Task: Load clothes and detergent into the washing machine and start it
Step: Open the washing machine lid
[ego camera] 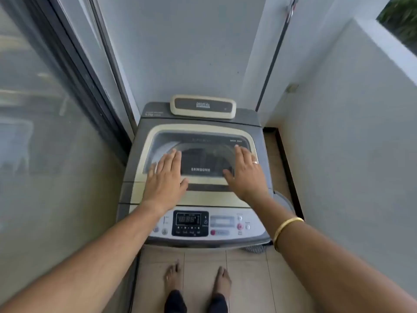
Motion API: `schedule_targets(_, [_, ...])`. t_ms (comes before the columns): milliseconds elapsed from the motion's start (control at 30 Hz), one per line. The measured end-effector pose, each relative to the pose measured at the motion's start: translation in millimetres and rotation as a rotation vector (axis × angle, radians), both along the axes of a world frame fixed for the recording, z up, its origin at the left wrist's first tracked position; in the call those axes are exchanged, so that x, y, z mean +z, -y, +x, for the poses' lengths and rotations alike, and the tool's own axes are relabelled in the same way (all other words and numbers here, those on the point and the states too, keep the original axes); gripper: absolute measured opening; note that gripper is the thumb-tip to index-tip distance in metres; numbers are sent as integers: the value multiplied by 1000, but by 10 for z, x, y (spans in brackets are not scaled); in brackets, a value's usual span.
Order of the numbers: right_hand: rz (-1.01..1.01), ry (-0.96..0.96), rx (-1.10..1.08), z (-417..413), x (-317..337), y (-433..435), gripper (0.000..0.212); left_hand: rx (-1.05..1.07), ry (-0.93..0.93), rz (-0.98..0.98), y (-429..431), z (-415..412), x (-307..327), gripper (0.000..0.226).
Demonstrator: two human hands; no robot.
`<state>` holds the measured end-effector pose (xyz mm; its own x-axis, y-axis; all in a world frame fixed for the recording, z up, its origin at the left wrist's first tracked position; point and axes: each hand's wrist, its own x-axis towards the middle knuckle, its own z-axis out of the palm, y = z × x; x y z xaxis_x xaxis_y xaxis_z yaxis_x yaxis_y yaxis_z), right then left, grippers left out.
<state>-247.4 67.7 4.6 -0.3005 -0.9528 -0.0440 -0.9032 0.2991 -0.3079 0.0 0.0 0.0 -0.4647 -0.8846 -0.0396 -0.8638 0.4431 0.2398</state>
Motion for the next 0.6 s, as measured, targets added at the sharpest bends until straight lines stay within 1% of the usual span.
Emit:
schedule_targets(67, [90, 38, 42, 102, -128, -119, 79, -5, 9, 72, -103, 42, -129, 72])
schedule_targets(133, [153, 51, 70, 189, -262, -282, 65, -19, 13, 45, -231, 102, -264, 58])
schedule_targets(233, [106, 56, 97, 198, -327, -358, 45, -61, 0, 8, -234, 149, -307, 45])
schedule_targets(333, [80, 42, 143, 218, -349, -398, 34, -96, 32, 21, -205, 206, -243, 50])
schedule_targets(400, [84, 55, 136, 239, -345, -397, 32, -97, 24, 48, -196, 201, -192, 53])
schedule_targets(600, [143, 35, 180, 184, -222, -261, 30, -103, 27, 137, -54, 112, -27, 48])
